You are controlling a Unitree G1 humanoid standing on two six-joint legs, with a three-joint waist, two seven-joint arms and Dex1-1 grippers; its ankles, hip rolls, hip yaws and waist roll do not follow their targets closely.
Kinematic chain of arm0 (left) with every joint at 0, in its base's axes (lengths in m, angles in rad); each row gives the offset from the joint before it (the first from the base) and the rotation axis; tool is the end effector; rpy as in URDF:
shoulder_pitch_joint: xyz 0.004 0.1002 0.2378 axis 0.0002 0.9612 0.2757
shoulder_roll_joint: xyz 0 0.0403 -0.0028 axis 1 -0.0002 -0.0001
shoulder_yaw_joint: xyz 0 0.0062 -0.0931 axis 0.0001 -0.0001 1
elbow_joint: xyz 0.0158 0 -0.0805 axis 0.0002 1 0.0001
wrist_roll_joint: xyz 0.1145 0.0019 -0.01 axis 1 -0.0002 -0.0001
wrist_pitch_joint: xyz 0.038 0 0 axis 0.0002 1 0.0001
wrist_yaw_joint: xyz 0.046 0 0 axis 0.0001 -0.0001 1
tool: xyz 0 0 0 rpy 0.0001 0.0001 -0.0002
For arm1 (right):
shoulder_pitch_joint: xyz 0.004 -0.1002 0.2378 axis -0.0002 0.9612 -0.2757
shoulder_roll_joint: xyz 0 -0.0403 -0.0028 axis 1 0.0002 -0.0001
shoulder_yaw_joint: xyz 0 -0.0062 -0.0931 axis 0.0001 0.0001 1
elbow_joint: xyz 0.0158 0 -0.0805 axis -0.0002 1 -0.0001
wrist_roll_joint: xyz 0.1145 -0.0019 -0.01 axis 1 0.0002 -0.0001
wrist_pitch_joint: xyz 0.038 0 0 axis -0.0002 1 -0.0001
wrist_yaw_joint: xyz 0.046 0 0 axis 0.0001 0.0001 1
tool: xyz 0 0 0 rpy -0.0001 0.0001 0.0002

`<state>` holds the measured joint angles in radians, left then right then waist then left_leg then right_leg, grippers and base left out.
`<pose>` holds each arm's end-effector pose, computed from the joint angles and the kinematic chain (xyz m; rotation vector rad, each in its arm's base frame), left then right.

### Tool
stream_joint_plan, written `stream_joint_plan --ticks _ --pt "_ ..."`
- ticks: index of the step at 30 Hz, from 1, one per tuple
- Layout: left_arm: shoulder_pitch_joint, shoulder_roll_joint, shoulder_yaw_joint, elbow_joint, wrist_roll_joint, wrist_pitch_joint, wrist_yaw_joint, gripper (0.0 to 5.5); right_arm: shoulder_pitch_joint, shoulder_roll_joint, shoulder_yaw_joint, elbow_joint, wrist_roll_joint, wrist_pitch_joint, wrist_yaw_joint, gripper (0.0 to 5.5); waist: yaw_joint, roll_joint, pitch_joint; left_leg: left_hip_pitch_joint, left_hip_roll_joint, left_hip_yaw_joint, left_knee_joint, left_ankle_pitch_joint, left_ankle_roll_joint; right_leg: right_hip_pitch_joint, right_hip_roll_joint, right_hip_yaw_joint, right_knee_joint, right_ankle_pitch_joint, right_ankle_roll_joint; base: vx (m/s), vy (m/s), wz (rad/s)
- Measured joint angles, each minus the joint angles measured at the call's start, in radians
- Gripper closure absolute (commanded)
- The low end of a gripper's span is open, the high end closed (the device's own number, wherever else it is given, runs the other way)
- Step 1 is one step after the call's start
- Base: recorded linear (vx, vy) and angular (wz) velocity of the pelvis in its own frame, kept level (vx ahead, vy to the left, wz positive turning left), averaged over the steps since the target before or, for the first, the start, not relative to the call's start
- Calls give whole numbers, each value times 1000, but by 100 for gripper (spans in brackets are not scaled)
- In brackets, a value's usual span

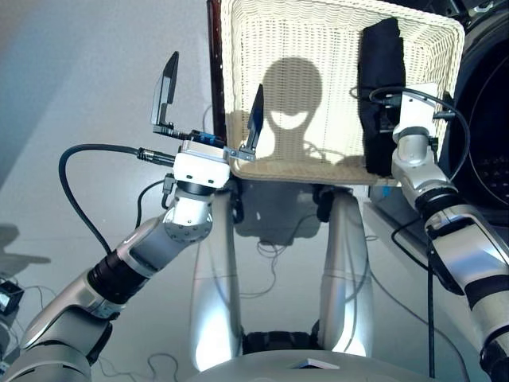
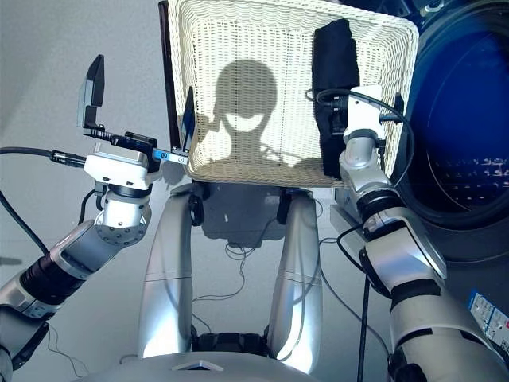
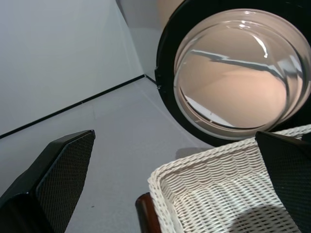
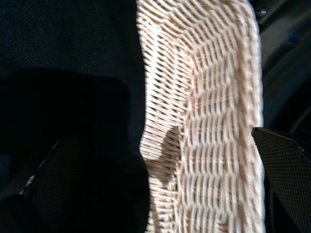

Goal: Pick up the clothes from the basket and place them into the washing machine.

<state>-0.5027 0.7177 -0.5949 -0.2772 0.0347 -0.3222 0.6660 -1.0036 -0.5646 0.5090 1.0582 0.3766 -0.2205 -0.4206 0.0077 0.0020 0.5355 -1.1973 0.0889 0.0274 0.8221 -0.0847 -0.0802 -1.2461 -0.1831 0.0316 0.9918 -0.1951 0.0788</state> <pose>0.2310 0.1082 0.1757 0.3702 -1.0014 -0.1576 0.3600 -0.2197 0.1603 -0.4527 -0.1904 -0.3801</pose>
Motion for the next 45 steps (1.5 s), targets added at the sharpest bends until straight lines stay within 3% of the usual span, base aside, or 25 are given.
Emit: stream_joint_plan --ticks 10,16,28,36,37,38,39,41,45 --pt "-2 -6 -28 0 7 18 -18 0 -21 24 39 -21 -97 1 5 0 -4 11 -1 -19 15 -4 19 -5 -15 -40 8 -2 43 -11 -19 0 0 0" --pt "2 -6 -26 0 6 21 -23 0 -30 40 34 -11 -91 0 33 0 -4 20 -3 -18 15 -27 20 -7 -35 -40 16 -15 57 -23 -35 0 0 0" --pt "14 -6 -20 1 -3 23 -64 0 -56 65 -13 4 112 -9 129 0 -4 32 -9 -28 16 -41 18 -10 -41 -70 16 -25 77 -21 -58 10 0 -6" --pt "33 -16 -7 -1 -8 24 -109 0 -45 66 -14 2 238 -11 220 0 -1 60 -26 -21 15 -54 17 -12 -63 -76 19 -33 91 -27 -74 -12 1 -8" --pt "35 -17 -6 1 -8 24 -115 0 -43 66 -14 2 252 -10 237 343 0 64 -28 -19 16 -54 15 -11 -64 -75 19 -34 90 -27 -76 0 0 0" --pt "35 -21 -6 0 -8 24 -117 0 -43 66 -14 8 259 -11 261 509 0 71 -32 -19 16 -56 17 -13 -66 -75 19 -36 90 -28 -76 0 0 0" --pt "37 -28 -6 0 -10 24 -125 0 -41 69 -12 6 259 -11 280 550 1 76 -33 -16 16 -55 19 -15 -70 -73 19 -35 93 -32 -76 -96 -1 -23" --pt "36 -36 -8 -2 -13 22 -135 0 -38 77 -4 5 259 -8 305 550 4 86 -40 -15 16 -57 16 -9 -63 -71 19 -38 90 -32 -77 0 0 0" --pt "29 -37 -6 1 -17 22 -149 0 -35 85 -1 -12 259 -7 326 550 6 90 -41 -18 19 -59 17 -8 -74 -70 16 -44 90 -36 -79 0 0 0"
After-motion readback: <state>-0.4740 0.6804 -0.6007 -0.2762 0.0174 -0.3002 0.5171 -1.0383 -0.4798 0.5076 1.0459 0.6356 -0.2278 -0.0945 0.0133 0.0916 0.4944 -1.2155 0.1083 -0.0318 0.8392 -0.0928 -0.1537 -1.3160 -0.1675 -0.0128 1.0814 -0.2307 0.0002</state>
